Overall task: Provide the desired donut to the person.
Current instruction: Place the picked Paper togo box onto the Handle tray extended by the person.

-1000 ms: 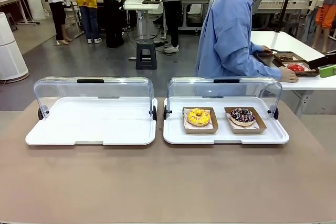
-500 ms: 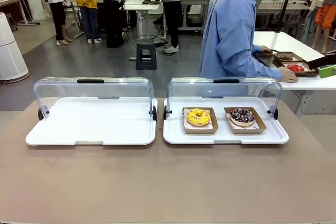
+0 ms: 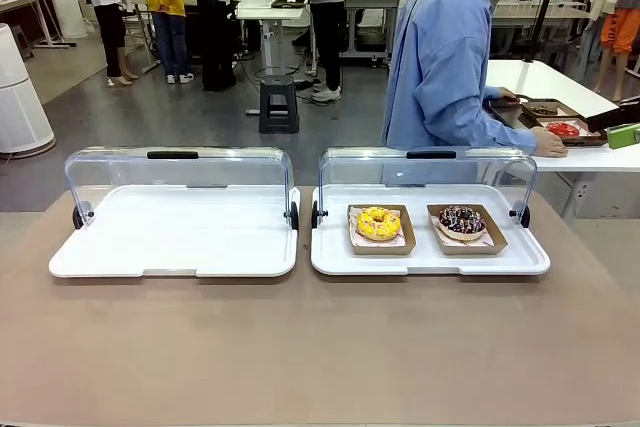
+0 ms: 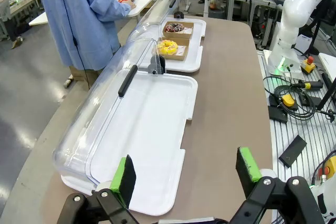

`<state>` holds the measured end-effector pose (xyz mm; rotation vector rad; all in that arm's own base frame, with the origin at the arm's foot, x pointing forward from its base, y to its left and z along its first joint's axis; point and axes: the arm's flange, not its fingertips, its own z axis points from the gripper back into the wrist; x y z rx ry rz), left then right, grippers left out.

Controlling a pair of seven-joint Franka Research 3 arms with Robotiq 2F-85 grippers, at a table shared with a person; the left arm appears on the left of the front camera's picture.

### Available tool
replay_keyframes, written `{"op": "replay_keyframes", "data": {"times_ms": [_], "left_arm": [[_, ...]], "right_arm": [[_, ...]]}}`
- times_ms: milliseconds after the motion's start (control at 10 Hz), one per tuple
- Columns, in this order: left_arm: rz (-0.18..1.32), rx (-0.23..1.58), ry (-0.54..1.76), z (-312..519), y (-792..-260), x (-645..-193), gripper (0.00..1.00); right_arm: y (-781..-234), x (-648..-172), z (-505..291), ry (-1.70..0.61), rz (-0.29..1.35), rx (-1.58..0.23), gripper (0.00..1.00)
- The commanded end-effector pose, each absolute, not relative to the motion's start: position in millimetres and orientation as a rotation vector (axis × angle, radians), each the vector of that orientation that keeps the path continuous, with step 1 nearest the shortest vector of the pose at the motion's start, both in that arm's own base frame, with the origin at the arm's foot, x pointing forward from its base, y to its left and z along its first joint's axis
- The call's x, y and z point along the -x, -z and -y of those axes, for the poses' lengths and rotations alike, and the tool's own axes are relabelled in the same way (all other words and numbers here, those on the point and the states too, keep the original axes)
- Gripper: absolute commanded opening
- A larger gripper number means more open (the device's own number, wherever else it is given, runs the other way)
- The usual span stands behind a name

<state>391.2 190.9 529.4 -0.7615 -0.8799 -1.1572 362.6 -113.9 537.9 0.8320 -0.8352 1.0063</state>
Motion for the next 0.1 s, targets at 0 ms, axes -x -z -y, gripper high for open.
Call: {"op": "replay_keyframes", "data": {"times_ms": [0], "left_arm": [[0.890,0.774,1.154,-191.8,-530.7,-389.8,1.00]], "right_arm": [[-538.3,-363.4,113.3,-1.013,0.854,-0.845,1.00]]}}
